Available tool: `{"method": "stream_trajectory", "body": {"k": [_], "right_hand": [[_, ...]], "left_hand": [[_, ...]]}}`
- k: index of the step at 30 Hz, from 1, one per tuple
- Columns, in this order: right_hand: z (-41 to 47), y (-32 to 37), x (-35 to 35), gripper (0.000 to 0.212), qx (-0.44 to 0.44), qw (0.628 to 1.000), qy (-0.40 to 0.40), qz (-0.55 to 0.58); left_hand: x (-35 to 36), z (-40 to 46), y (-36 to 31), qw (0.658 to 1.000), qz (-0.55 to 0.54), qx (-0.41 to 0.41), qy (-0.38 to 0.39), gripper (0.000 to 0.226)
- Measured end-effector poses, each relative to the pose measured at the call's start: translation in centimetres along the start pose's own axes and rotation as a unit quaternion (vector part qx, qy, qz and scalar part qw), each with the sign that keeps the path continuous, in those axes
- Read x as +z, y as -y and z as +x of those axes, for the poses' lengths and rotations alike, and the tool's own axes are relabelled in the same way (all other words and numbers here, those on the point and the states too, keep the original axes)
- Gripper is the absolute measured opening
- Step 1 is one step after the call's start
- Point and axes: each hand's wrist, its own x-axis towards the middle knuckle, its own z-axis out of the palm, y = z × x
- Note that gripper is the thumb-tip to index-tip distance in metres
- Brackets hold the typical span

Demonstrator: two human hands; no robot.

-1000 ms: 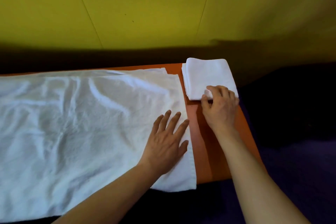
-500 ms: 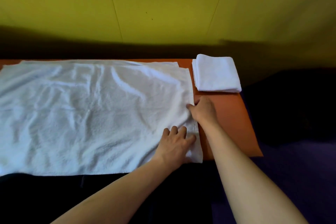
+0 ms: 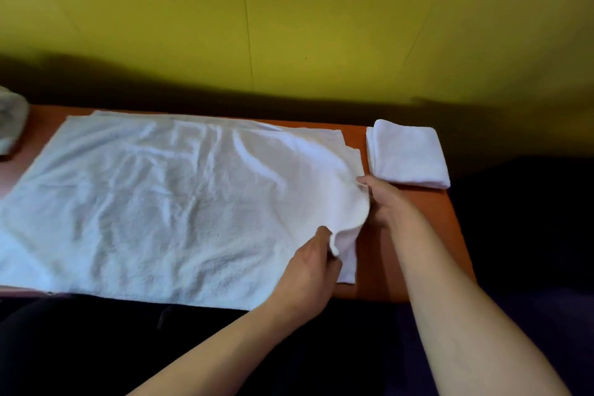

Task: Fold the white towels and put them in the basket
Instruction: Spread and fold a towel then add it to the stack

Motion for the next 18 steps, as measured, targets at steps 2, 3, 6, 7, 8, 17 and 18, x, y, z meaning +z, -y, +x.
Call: {"method": "stream_trajectory", "body": {"k": [2, 3, 6, 7, 8, 17, 18], "right_hand": [[0.3, 0.6, 1.4, 0.035, -0.004, 0.999, 0.004, -0.032], [0.6, 0.9, 2.0, 0.039, -0.014, 0.999, -0.009, -0.040], [1.7, 1.8, 3.8, 0.044, -0.027, 0.999, -0.026, -0.016], [2.0, 2.0, 4.5, 0.044, -0.027, 0.999, -0.027, 0.002], [2.0, 2.2, 5.4, 0.045, -0.028, 0.999, -0.029, 0.020], [-0.8, 4.1, 17.2, 0.040, -0.184, 0.978, -0.083, -0.043], [-1.2, 4.1, 18.8, 0.038, -0.208, 0.973, -0.083, -0.063]], "left_hand": [[-0.8, -0.4, -0.1, 0.999, -0.033, -0.011, -0.021, 0.019], [-1.3, -0.4, -0.1, 0.998, -0.051, -0.017, -0.031, 0.021], [-3.2, -0.6, 0.2, 0.992, -0.108, -0.043, -0.057, 0.018], [-4.0, -0.7, 0.4, 0.988, -0.130, -0.053, -0.066, 0.014], [-4.8, -0.9, 0.6, 0.983, -0.155, -0.064, -0.080, 0.009], [-12.8, -4.5, 5.8, 0.956, -0.161, -0.081, -0.231, 0.039], [-13.9, -5.2, 6.8, 0.955, -0.154, -0.085, -0.238, 0.040]]}}
